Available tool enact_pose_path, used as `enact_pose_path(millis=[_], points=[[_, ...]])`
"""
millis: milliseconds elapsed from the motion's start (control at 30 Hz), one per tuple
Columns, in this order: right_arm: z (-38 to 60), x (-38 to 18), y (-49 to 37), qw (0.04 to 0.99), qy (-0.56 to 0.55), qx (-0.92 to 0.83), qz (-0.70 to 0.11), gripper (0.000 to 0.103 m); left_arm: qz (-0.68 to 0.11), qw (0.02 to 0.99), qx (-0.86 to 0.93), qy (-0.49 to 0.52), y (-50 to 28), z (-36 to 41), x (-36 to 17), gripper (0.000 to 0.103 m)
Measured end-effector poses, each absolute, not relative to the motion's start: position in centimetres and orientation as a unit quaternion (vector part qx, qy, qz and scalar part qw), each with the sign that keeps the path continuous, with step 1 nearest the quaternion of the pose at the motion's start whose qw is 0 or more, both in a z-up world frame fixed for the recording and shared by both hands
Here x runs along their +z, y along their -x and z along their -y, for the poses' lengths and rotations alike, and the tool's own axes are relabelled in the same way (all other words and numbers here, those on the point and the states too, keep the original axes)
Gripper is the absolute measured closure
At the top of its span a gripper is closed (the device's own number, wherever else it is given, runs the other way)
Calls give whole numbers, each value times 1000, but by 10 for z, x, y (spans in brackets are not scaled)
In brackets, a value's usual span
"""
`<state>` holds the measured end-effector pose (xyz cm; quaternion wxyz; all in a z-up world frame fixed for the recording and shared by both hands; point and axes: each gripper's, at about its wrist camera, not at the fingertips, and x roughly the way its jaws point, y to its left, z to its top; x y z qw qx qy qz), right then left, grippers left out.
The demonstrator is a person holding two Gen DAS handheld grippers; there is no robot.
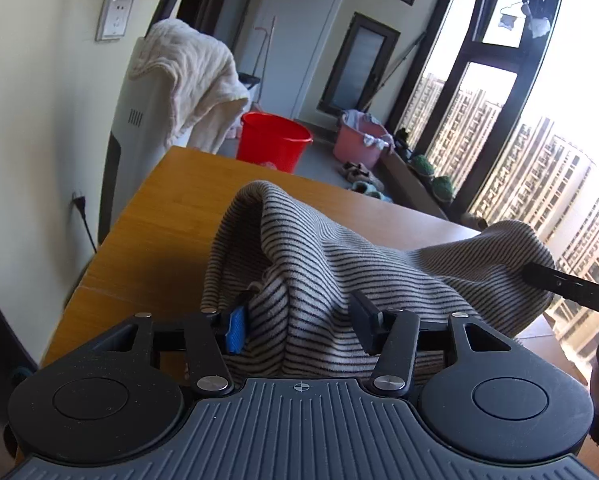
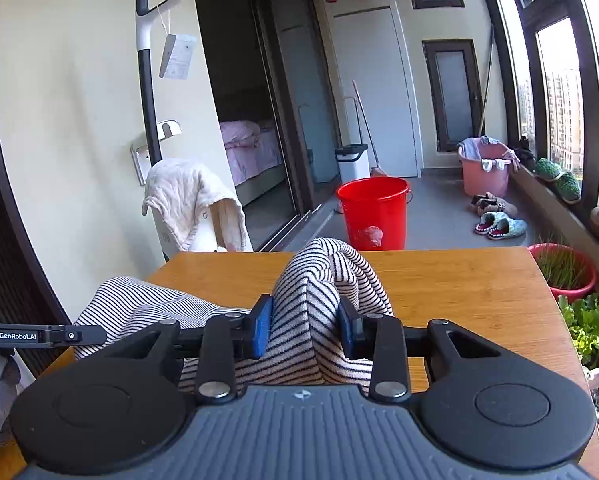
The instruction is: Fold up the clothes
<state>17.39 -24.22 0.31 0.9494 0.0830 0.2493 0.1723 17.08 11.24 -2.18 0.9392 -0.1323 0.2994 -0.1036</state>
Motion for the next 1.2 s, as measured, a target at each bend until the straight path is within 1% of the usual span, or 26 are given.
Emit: enact_pose_path(millis=[100,167,200,367,533,600,633,733,900,1000,1067,1167,1200], points=[[256,-27,-171,939,-106,157,-287,67,-302,939,-100,129,-169,-113,-23,54],[264,-37,-163,937,-123,158,-285,59,-306,939,-101,122,-167,-111,-26,51],[267,-38,-160,937,-131,157,-285,57,-306,939,-102,119,-164,-110,-26,50],[261,-35,-155,943,-106,150,-276,57,-275,953,-100,75,-153,-96,-7,49],[246,-26,-153,951,-63,151,-262,57,-222,967,-119,49,-142,-80,23,39],[242,-20,-150,954,-43,153,-254,57,-214,966,-137,42,-144,-71,28,33],[241,-16,-148,956,-34,152,-249,57,-215,965,-146,39,-148,-65,28,33],[241,-4,-141,964,-16,141,-226,57,-240,957,-160,34,-167,-52,14,33],[258,8,-130,967,-104,140,-187,57,-289,943,-160,35,-194,-47,-21,33],[250,14,-133,963,-138,171,-156,57,-283,945,-161,33,-194,-47,-31,31],[239,15,-145,953,-156,199,-167,57,-284,944,-164,35,-193,-49,-31,28],[228,-10,-174,946,-152,153,-240,57,-285,943,-169,38,-192,-52,-32,27],[227,-22,-181,944,-150,133,-262,59,-285,942,-172,44,-191,-55,-32,27]])
